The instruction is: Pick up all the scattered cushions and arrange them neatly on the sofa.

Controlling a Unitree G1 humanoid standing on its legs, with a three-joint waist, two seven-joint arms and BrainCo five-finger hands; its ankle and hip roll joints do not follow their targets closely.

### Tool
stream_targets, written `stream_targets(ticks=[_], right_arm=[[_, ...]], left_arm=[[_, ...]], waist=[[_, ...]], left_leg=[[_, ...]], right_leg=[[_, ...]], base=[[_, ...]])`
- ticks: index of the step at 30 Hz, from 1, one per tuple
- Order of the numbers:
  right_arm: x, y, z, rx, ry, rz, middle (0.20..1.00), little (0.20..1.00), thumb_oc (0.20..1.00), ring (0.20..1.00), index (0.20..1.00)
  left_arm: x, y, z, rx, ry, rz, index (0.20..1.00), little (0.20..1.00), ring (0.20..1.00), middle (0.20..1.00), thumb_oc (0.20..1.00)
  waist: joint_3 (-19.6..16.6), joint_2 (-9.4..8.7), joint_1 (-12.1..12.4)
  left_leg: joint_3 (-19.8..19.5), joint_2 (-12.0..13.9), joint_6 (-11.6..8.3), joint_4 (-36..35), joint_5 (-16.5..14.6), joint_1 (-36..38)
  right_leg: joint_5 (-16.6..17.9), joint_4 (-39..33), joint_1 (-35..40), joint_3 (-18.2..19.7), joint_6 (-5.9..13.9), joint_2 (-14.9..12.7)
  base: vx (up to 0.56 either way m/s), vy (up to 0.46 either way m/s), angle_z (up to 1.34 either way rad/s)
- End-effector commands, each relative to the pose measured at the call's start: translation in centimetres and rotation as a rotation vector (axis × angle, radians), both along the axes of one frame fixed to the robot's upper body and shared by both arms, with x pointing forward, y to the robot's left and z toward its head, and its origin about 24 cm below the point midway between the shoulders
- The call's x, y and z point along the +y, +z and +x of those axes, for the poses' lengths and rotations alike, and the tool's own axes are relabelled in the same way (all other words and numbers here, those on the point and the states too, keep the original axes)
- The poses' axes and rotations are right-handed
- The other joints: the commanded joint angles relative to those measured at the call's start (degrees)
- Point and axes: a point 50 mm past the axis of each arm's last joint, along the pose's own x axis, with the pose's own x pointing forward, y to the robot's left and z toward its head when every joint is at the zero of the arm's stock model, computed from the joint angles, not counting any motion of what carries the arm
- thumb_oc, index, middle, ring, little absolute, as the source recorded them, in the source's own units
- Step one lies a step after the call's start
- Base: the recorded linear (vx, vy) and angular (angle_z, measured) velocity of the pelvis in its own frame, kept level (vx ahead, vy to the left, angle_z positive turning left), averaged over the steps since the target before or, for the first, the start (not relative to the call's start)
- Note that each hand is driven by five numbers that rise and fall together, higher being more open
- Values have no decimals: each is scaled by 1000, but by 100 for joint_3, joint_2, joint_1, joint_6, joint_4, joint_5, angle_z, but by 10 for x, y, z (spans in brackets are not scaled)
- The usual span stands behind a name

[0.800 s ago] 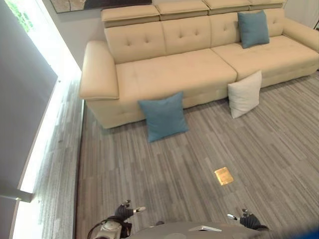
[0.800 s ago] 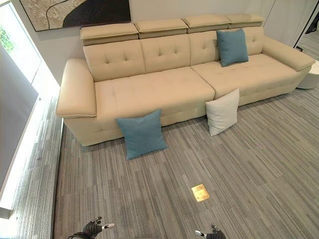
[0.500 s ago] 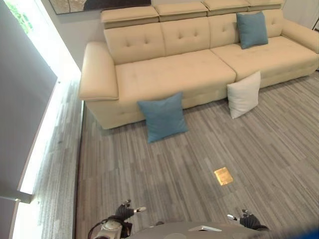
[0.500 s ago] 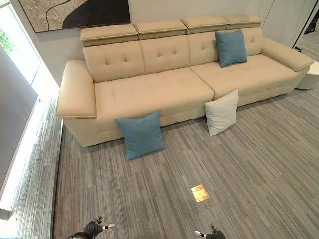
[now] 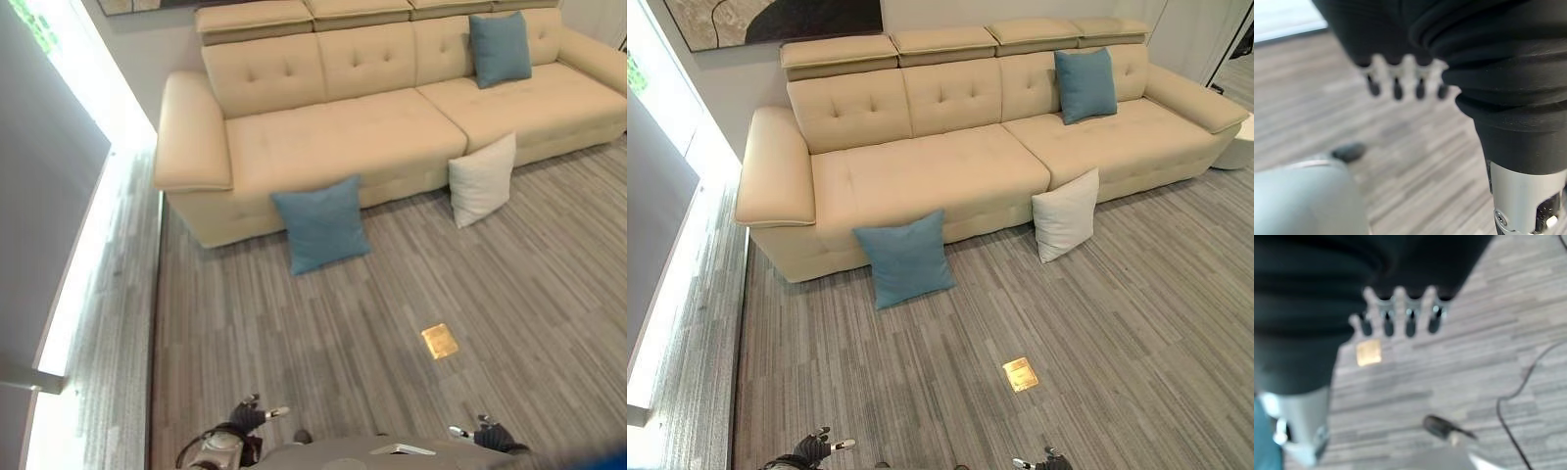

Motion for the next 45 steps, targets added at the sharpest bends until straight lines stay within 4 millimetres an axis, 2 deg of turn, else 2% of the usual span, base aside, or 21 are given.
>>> stream_targets(ticks=[1,5,8,9,10,11,15,17,19,20,22,25,27,29,31,32,37,40,41,42,45], right_arm=[[-3,4,18,-42,26,-19,1000,1000,1000,1000,1000],[-3,5,21,-55,31,-14,1000,1000,1000,1000,1000],[-6,9,30,-84,42,-24,1000,1000,1000,1000,1000],[-7,9,32,-88,44,-27,1000,1000,1000,1000,1000],[-9,11,35,-99,46,-32,1000,1000,1000,1000,1000],[-9,11,36,-103,48,-32,1000,1000,1000,1000,1000],[-8,12,39,-113,58,-30,1000,1000,1000,1000,1000],[-2,8,33,-85,64,-1,1000,1000,1000,1000,1000],[1,8,35,-84,77,2,1000,1000,1000,1000,1000],[3,9,41,-91,100,4,1000,1000,1000,1000,1000],[5,11,47,-109,112,9,1000,1000,1000,1000,1000],[10,12,54,-126,137,12,1000,1000,1000,1000,1000],[9,12,54,-122,143,14,1000,1000,1000,1000,1000],[9,13,56,-129,145,15,1000,1000,1000,1000,1000],[10,13,58,-136,148,14,1000,1000,1000,1000,1000],[9,14,59,-140,150,10,1000,1000,1000,1000,1000],[8,13,56,-133,155,13,1000,1000,1000,1000,1000],[5,11,47,-115,145,16,1000,1000,1000,1000,1000],[6,11,47,-117,142,19,1000,1000,1000,1000,1000],[5,13,49,-137,129,21,1000,1000,1000,1000,1000],[7,13,51,-134,141,22,1000,1000,1000,1000,1000]], left_arm=[[0,5,19,-47,17,4,1000,1000,1000,1000,1000],[0,7,27,-76,23,-3,1000,1000,1000,1000,1000],[-3,9,35,-102,-2,-7,1000,1000,1000,1000,1000],[-4,10,37,-105,-6,-7,1000,1000,1000,1000,1000],[-4,9,33,-95,0,-3,1000,1000,1000,1000,1000],[-3,8,31,-87,1,-3,1000,1000,1000,1000,1000],[-2,7,29,-75,-5,3,1000,1000,1000,1000,1000],[0,5,20,-49,23,-2,1000,1000,1000,1000,1000],[1,5,22,-52,13,0,1000,1000,1000,1000,1000],[0,6,24,-56,-1,0,1000,1000,1000,1000,1000],[1,8,30,-66,-25,8,1000,1000,1000,1000,1000],[3,11,36,-87,-22,10,1000,1000,1000,1000,1000],[1,12,41,-102,-42,8,1000,1000,1000,1000,1000],[-1,12,43,-105,-63,7,1000,1000,1000,1000,1000],[-3,13,45,-107,-71,6,1000,1000,1000,1000,1000],[-5,12,46,-106,-82,0,1000,1000,1000,1000,1000],[-8,10,40,-90,-76,-15,1000,1000,1000,1000,1000],[-8,8,34,-72,-65,-23,1000,1000,1000,1000,1000],[-8,8,33,-72,-66,-21,1000,1000,1000,1000,1000],[-7,10,39,-95,-57,-17,1000,1000,1000,1000,1000],[-5,12,44,-110,-40,-13,1000,1000,1000,1000,1000]], waist=[[83,-223,39],[239,-312,77],[427,-371,141],[454,-365,184],[390,-331,199],[358,-315,197],[338,-312,225],[240,-315,228],[214,-301,233],[205,-270,304],[273,-258,293],[399,-119,321],[404,-64,228],[427,-70,205],[442,-85,178],[475,-125,60],[379,-155,-22],[271,-181,-31],[277,-223,-13],[389,-353,36],[487,-447,106]], left_leg=[[31,24,-257,124,124,191],[-60,49,-306,1078,103,-299],[-289,-81,-353,1952,292,-835],[-441,-163,-331,1975,323,-955],[-418,-272,-203,1355,82,-1018],[-315,-231,-177,1094,122,-1022],[-95,-178,-182,856,271,-1149],[-81,-286,-87,721,211,-998],[9,-338,-1,607,137,-871],[133,-432,147,552,14,-742],[168,-477,265,524,-56,-593],[239,-483,404,353,-189,-208],[154,-494,372,203,-181,-37],[162,-511,331,98,-215,114],[159,-526,298,74,-272,200],[41,-596,267,119,-419,407],[-122,-585,183,328,-555,616],[-109,-457,-95,958,-402,500],[-72,-383,-234,1362,-236,357],[-17,-298,-381,2184,0,-51],[247,-131,-371,2609,17,-281]], right_leg=[[301,107,-34,181,353,-79],[263,183,-72,211,275,-91],[221,274,-88,273,202,-116],[183,299,-94,293,200,-123],[142,241,-54,345,292,-155],[126,207,-6,356,327,-155],[68,185,102,403,380,-164],[-31,325,178,479,479,-281],[-5,507,112,557,551,-371],[107,969,-68,567,716,-532],[401,1601,-393,657,803,-620],[642,2470,-865,258,796,-847],[531,2279,-1117,296,730,-620],[473,1776,-1205,89,680,-571],[540,1421,-1263,-48,676,-541],[789,891,-1383,-6,746,-429],[825,749,-1272,192,681,-290],[716,571,-909,84,521,-187],[698,531,-793,35,463,-166],[650,513,-652,16,356,-201],[556,501,-522,-101,274,-227]], base=[[-1,-83,3],[-27,-63,5],[-24,-50,18],[174,76,11],[246,127,4],[226,123,2],[146,95,-4],[274,196,-27],[223,220,-57],[212,264,-47],[160,225,-59],[170,181,-31],[199,75,-19],[183,-21,9],[215,-57,17],[208,-52,18],[244,-108,34],[204,-170,44],[153,-273,25],[94,-199,29],[71,-153,10]])
